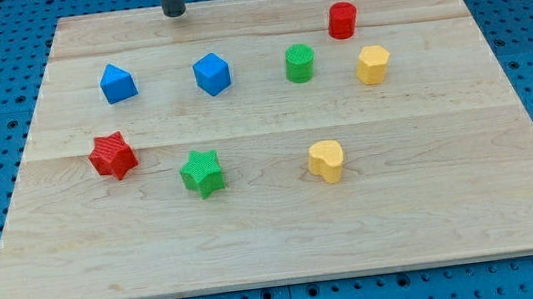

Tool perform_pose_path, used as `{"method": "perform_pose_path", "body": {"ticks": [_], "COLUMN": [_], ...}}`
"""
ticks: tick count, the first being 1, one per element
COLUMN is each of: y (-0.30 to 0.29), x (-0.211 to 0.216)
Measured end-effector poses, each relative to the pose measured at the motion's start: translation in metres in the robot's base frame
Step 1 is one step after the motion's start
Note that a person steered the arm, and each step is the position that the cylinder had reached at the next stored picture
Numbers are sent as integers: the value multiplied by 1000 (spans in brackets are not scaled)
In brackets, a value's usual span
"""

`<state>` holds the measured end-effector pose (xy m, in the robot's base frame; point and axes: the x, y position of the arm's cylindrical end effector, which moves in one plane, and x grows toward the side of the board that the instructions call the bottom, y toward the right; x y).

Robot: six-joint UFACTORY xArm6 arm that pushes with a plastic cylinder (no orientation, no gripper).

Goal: Place your arm parallel to the right of the hexagon

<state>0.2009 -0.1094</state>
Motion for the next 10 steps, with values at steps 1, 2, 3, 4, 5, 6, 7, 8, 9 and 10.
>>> {"method": "perform_pose_path", "body": {"ticks": [1, 2, 3, 4, 5, 6, 7, 8, 9, 10], "y": [0, 0, 5, 20, 54, 84, 90, 174, 180, 244], "x": [0, 0, 3, 19, 22, 33, 31, 20, -7, -9]}}
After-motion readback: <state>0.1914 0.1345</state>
